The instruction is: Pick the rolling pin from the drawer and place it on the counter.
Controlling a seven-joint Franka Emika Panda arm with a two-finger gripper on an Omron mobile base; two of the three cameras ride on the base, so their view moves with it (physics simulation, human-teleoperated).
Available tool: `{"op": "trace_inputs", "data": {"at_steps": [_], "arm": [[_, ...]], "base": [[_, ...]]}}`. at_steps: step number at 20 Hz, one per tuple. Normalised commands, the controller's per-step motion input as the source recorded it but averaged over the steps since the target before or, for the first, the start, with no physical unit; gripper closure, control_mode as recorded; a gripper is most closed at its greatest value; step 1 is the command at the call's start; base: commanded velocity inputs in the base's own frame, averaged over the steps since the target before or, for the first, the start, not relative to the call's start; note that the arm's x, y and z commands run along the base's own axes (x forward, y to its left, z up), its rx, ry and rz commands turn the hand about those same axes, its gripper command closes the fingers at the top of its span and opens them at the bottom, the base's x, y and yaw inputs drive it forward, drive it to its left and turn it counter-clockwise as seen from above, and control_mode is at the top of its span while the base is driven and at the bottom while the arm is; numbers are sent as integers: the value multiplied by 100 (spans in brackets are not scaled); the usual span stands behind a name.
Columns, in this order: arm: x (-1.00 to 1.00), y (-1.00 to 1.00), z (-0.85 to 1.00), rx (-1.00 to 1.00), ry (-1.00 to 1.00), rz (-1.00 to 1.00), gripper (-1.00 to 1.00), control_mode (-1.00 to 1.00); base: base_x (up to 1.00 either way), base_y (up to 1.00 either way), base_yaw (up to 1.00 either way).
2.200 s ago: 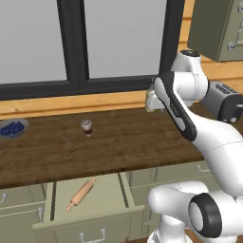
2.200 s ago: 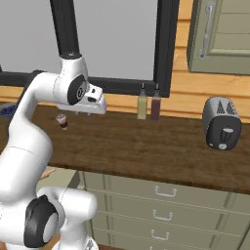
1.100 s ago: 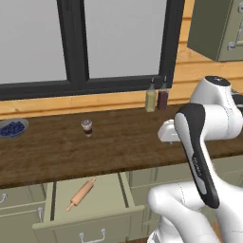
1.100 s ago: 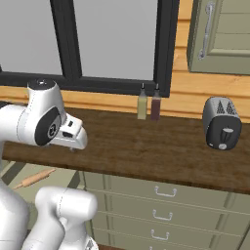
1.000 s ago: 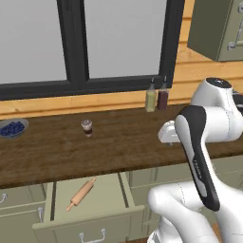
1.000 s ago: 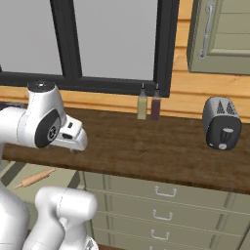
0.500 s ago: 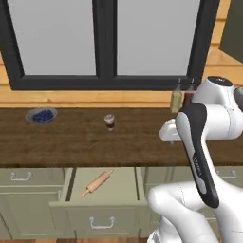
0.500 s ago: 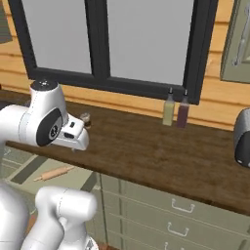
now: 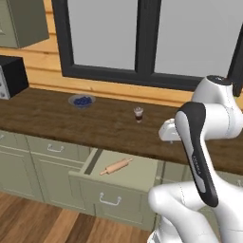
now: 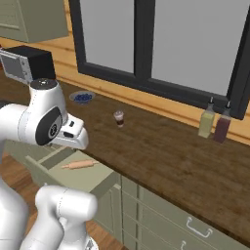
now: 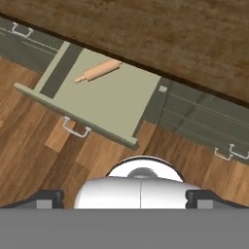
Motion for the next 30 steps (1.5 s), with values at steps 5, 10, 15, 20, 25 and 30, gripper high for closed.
{"op": "trace_inputs", "data": {"at_steps": [5, 10, 15, 20, 25, 30], "arm": [[0, 0, 0, 0, 0, 0, -100, 100], [29, 1, -32, 0, 1, 0, -100, -100], [60, 17, -70, 0, 1, -2, -100, -100], [70, 34, -79, 0, 1, -9, -100, -100], [44, 47, -64, 1, 4, -8, -100, -100], [8, 44, -52, 2, 2, -1, -100, -100]], "base": [[-10, -21, 25], [0, 0, 0], [0, 0, 0], [0, 0, 0], [0, 0, 0], [0, 0, 0]]}}
